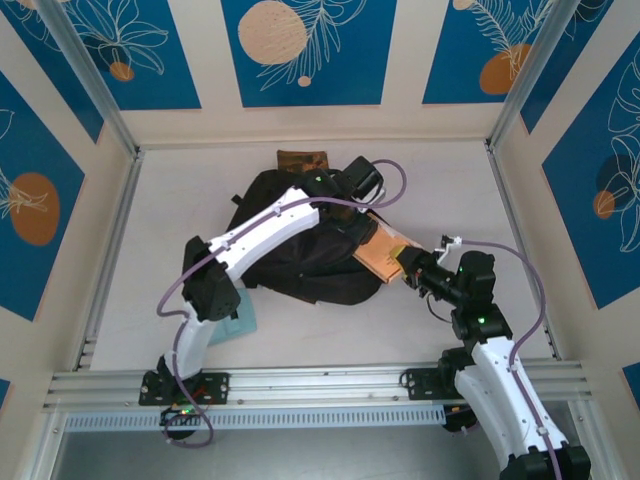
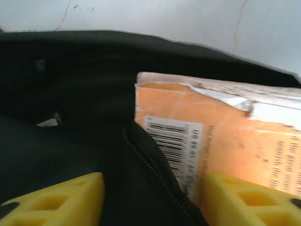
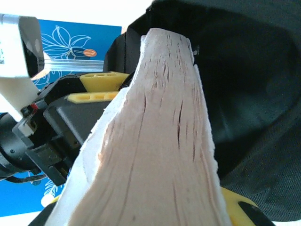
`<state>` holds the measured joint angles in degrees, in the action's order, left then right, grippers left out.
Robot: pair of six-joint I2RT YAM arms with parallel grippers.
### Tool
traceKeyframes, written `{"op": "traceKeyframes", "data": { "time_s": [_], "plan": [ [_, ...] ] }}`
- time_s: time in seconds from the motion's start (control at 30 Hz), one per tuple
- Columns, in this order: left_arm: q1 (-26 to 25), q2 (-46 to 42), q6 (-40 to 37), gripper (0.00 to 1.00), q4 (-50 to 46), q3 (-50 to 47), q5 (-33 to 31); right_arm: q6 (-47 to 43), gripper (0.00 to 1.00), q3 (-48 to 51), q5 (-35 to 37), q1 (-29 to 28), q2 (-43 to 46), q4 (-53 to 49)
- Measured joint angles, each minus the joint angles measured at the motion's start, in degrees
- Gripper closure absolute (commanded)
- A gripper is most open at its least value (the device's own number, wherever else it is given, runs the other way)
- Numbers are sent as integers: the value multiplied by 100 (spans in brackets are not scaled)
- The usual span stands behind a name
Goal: Pack books, pencil case, and school supplies into a backpack
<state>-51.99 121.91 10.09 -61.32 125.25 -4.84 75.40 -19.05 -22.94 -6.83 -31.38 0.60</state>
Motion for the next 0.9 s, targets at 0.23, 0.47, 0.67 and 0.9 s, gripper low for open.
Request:
{"op": "traceKeyframes", "data": {
  "time_s": [0.23,0.47,0.67,0.9],
  "plan": [
    [0,74,-17,100,-122,92,-348,-74,100,13,-7,0,11,-22],
    [37,-474,31,100,164,-411,-413,-590,100,-291,149,-2,151,-750],
    [223,-2157,275,100,957,-1786,-426,-793,100,-422,404,-11,452,-973],
    [323,-3366,496,100,1596,-2739,-466,-793,100,-420,769,-11,448,-1110]
  ]
}}
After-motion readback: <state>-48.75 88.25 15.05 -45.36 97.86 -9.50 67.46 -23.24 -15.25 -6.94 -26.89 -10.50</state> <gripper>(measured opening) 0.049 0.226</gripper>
